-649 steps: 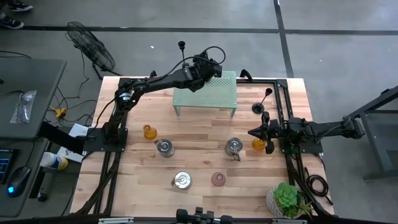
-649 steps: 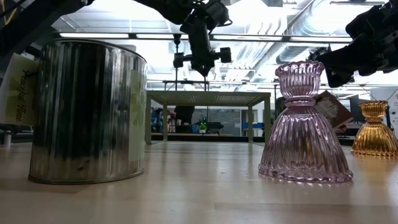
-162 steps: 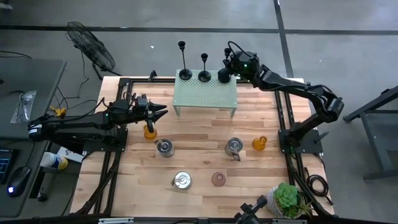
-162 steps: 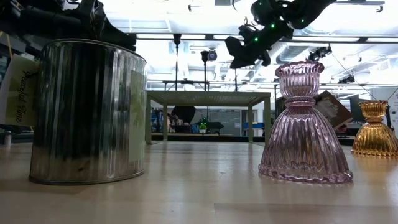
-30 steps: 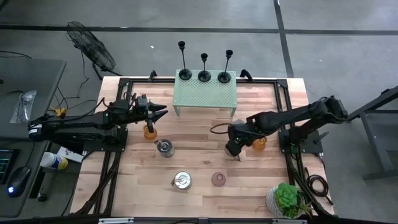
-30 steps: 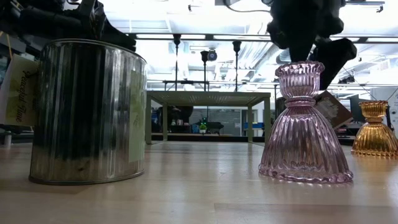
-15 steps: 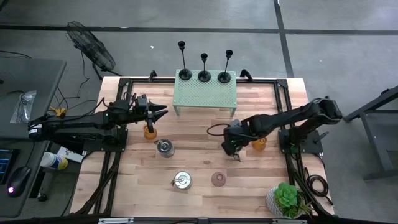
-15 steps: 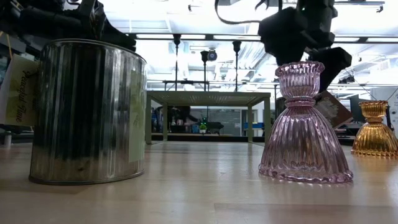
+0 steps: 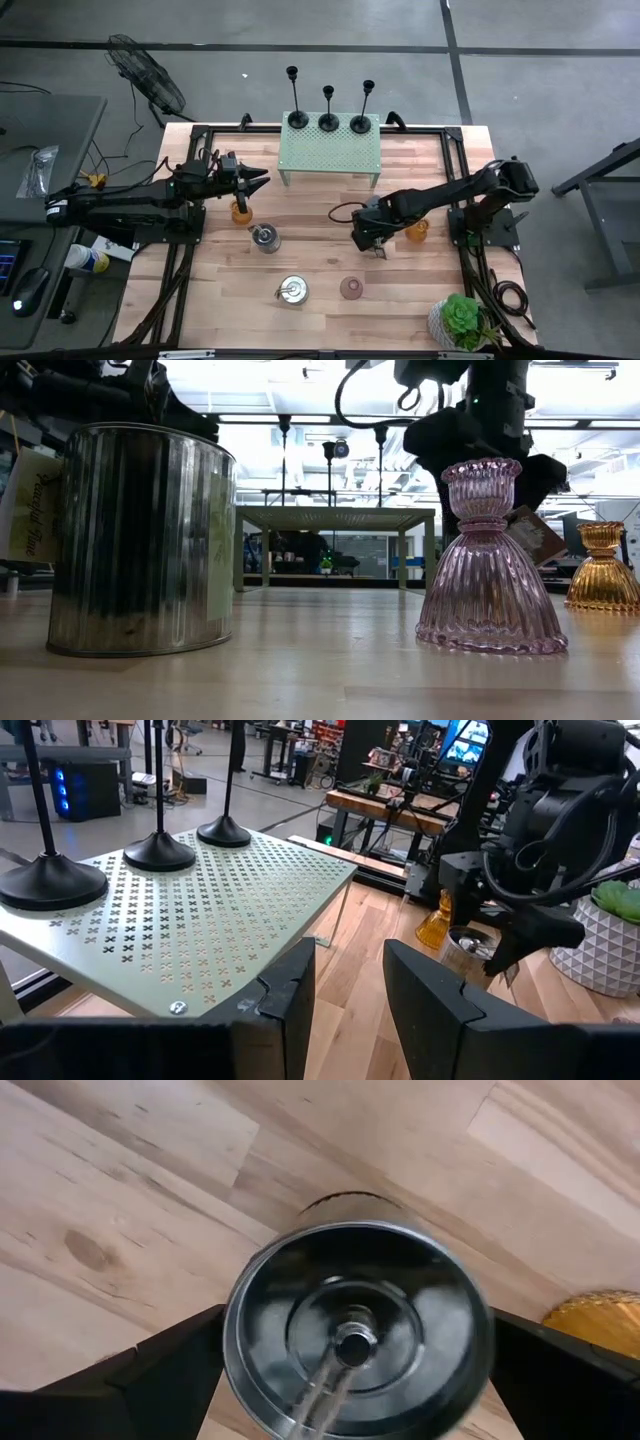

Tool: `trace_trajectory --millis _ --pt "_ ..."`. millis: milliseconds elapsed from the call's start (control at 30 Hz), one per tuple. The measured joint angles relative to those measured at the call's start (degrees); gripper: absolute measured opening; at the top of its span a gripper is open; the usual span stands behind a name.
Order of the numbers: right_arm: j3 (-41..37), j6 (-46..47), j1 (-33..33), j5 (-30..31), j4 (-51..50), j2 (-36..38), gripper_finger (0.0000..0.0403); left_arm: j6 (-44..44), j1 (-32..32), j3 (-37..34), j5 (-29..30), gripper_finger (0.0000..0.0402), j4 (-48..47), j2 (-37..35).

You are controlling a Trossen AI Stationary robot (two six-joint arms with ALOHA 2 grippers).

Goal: Pick & Place candle stick holders
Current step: Put the right scented candle on the shelf

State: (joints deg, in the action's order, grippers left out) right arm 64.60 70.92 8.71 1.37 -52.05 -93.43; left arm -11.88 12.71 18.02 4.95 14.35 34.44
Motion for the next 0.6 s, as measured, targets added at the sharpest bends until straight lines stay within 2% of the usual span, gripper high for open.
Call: trace_trajectory --millis 600 --pt "0.2 5.7 -1.3 -1.8 0.5 -3.2 0.0354 0.0 0.0 0.0 0.0 0.0118 -2.8 0.0"
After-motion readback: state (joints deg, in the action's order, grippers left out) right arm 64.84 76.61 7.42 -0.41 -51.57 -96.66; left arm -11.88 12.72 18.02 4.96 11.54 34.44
